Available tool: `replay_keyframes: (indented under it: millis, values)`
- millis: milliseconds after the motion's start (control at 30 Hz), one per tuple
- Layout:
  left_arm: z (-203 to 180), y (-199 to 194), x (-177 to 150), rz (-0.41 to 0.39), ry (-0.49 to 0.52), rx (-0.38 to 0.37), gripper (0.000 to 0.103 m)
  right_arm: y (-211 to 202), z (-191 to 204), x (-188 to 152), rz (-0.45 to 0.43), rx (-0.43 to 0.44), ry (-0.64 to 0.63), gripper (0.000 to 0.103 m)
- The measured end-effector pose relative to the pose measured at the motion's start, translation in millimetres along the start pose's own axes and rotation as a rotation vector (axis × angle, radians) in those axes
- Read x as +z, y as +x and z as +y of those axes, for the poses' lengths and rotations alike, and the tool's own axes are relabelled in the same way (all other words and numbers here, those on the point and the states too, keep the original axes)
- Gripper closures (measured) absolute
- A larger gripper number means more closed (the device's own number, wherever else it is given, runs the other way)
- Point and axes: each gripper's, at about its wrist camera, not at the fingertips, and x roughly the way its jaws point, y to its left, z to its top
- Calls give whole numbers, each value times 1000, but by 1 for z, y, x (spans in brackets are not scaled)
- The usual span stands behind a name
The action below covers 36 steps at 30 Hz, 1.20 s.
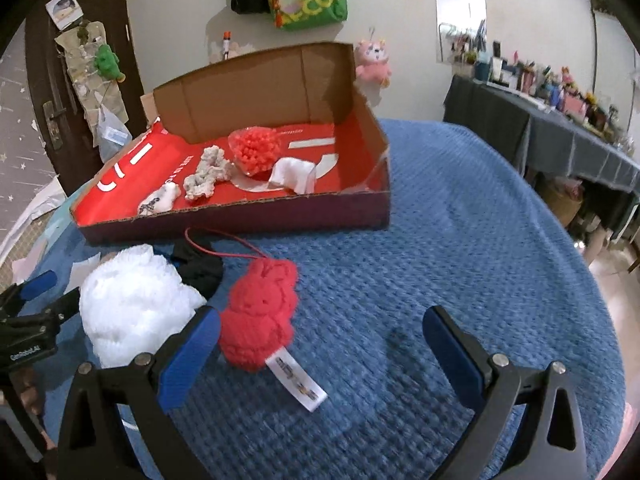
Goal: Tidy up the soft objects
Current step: 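Grasp the white tissue packet with the left tool while the right tool grasps the red bunny plush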
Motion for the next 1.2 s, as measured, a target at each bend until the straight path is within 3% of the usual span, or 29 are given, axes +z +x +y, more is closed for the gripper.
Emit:
replay_keyframes:
  millis: [267, 500, 733, 900, 1000, 1200]
  values:
    - [5, 20, 10, 57, -3, -34, 6, 16, 13, 6, 48, -16, -49, 0]
    - [8, 13, 17, 26, 50, -81, 6, 23, 15, 9, 68, -8, -56, 3]
    - [35, 16, 3, 81, -1, -78, 6, 26, 9, 8, 80, 18, -22, 3]
    - [34, 20, -1, 95, -1, -79, 6, 29, 8, 8, 86, 24, -18, 3]
    - [33, 24, -3, 109, 28, -49, 6, 30, 9, 8, 92, 21, -23, 3]
    - [55, 20, -5, 113, -10, -5, 6, 30, 7, 7, 95, 27, -9, 3]
